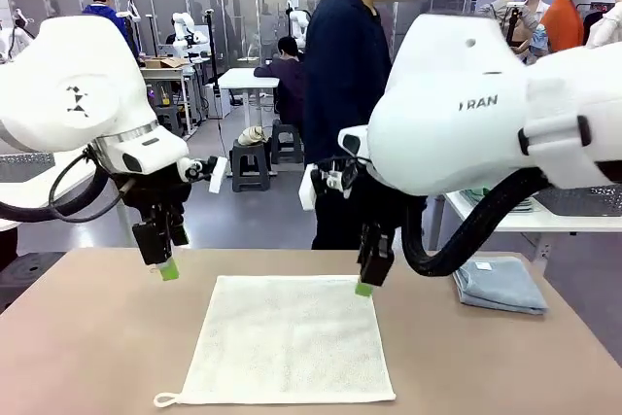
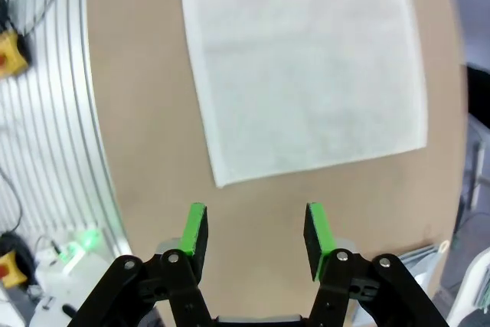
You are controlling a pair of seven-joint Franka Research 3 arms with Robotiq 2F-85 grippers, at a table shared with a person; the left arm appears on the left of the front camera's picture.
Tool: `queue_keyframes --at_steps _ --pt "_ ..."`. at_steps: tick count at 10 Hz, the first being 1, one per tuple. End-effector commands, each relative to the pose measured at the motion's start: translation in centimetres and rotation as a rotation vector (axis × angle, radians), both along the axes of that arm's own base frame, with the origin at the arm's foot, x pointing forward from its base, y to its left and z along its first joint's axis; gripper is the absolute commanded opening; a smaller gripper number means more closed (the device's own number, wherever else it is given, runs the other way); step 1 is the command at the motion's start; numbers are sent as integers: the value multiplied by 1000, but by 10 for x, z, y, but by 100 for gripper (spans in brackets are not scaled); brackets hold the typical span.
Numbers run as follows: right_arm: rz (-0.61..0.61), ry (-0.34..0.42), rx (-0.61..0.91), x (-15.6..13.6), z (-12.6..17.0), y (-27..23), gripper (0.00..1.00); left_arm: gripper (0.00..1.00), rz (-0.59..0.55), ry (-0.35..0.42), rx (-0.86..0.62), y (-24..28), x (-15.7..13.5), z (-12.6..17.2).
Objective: Fold the towels and place them in the basket.
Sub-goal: When a person lays out a Towel with hook on the table, fold it in half twice.
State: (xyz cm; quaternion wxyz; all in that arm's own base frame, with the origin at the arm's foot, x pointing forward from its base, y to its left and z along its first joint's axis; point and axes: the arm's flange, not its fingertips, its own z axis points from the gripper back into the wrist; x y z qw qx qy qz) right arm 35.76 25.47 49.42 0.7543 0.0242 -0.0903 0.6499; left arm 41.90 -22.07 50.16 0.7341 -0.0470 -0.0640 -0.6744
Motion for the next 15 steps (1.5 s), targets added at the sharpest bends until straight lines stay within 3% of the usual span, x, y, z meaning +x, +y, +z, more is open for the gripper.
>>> queue_keyframes --at_steps 1,3,7,8,9,13,15 --pt "21 34 -112 5 -10 0 64 100 -17 23 68 -9 -3 -7" --pt "7 0 -177 3 -22 2 64 100 -80 8 95 -16 -13 -15" --pt "30 20 -194 7 -26 3 64 100 -106 -67 117 -21 -31 -22" --pt "-67 10 -248 12 -24 3 64 100 -88 -96 133 -17 -30 -20" --pt "45 14 -169 2 -27 1 64 100 -114 -10 106 -26 -25 -20" --pt "24 13 -185 4 -26 0 64 100 -116 -24 112 -24 -26 -22" --pt "33 10 -198 -7 -33 6 64 100 -123 -48 96 -28 -47 -30"
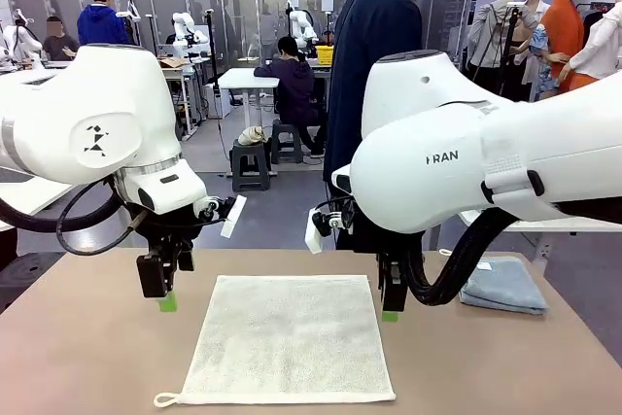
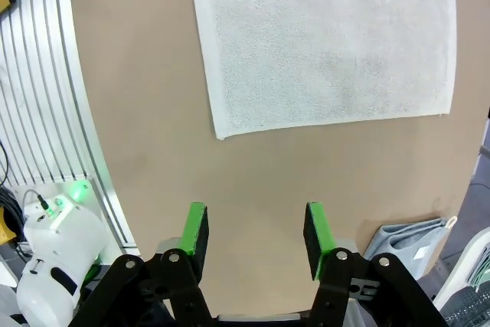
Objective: Fold the towels and place them in the basket.
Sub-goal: When a person lays out a Towel with hook on the table, fold it in half twice.
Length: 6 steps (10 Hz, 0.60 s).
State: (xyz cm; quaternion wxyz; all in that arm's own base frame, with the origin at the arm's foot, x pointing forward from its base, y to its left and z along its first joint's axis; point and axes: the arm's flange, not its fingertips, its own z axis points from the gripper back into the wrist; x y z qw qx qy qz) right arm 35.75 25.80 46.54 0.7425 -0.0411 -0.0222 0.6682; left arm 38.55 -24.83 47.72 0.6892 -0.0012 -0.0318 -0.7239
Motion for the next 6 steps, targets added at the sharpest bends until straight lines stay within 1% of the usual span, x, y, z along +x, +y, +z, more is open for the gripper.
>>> queue_keyframes --at_steps 1,3,4,5,6 --pt "16 4 -6 -13 -10 3 64 100 2 -23 -29 1 -21 -13" --pt "46 16 16 -23 -27 2 64 100 8 -10 -32 3 -35 -31" --pt "48 36 21 -25 -40 2 84 100 17 6 -24 1 -40 -43" --pt "33 34 24 -24 -52 2 84 100 29 6 -18 -2 -42 -54" --pt "36 40 31 -22 -63 3 100 100 39 8 -9 -5 -43 -66"
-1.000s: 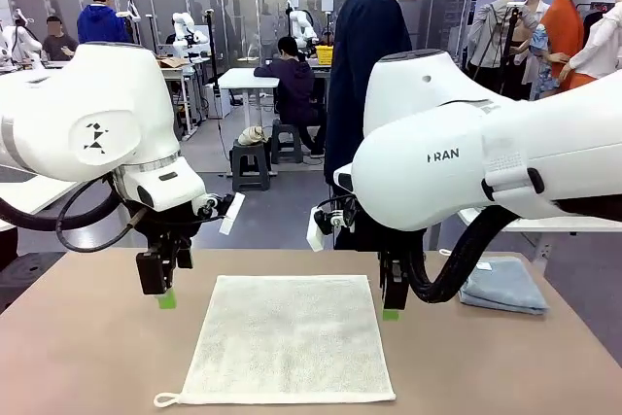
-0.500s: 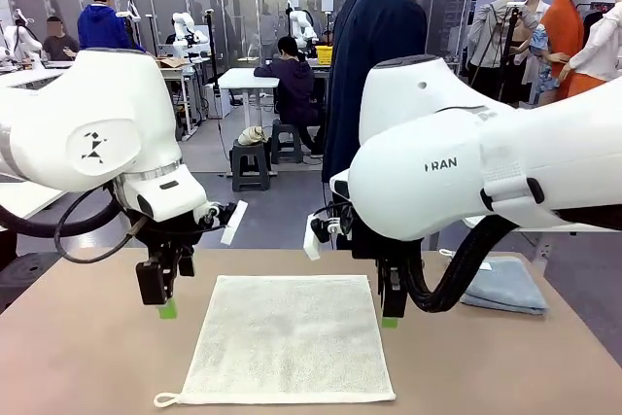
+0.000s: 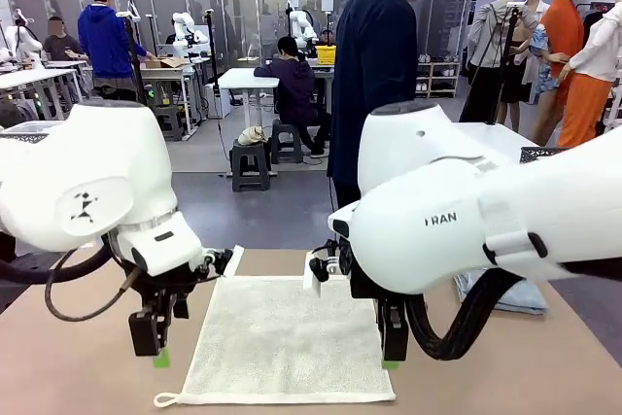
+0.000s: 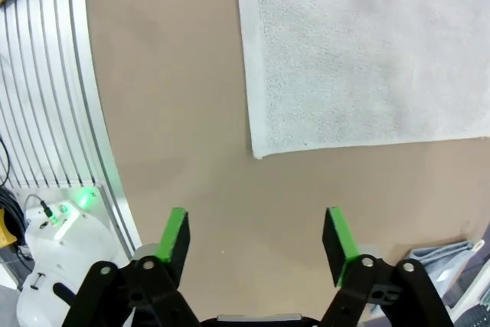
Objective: Fold the towels and place them in the basket.
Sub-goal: When a person lays out a Towel with hook on the table, fold it in half twice.
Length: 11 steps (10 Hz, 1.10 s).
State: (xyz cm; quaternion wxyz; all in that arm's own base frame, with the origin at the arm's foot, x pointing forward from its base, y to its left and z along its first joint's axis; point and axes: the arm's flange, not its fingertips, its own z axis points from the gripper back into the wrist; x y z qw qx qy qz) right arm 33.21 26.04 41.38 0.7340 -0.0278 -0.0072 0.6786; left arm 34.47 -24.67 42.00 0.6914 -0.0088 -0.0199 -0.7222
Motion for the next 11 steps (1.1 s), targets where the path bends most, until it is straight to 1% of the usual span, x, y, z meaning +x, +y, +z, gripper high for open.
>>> queue_keyframes --at_steps 1,2,3,7,9,11 --pt "19 5 46 4 -20 2 88 100 44 -12 -14 -8 -3 -19" --pt "24 -6 55 6 -29 3 100 100 53 -14 -19 -9 -2 -29" --pt "26 -13 57 8 -37 3 100 100 55 -1 -22 -8 -1 -37" --pt "34 26 46 7 -57 2 100 100 64 27 -18 -7 -4 -67" --pt "58 42 38 5 -69 -3 100 100 46 12 -36 -3 -6 -81" --pt "66 23 38 8 -81 -8 100 100 48 -6 -34 -2 -3 -92"
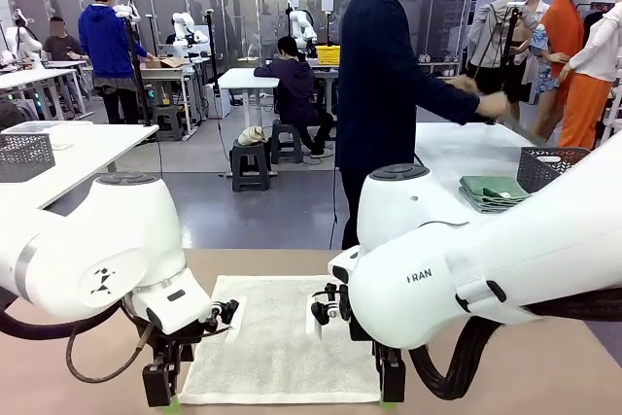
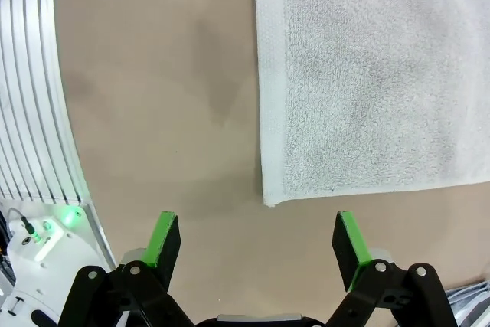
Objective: Fold the towels and place them in the basket.
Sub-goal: When a person lays out a Towel with hook on the table, fold it in half twice.
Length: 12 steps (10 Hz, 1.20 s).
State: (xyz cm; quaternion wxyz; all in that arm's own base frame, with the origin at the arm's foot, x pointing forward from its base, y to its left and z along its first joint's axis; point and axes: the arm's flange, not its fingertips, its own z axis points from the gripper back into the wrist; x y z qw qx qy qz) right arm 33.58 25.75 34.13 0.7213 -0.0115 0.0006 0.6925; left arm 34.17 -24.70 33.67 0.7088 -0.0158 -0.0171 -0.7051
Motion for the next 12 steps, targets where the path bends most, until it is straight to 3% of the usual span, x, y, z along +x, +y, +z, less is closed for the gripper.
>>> queue_keyframes --at_steps 1,4,12 --pt "44 -1 38 8 -17 -8 100 100 -1 -28 -32 -3 3 -12" --pt "23 22 21 17 -32 -12 100 100 -2 -58 -35 -4 10 -19" --pt "8 1 33 28 -48 -10 100 100 -32 -37 -20 -2 18 -39"
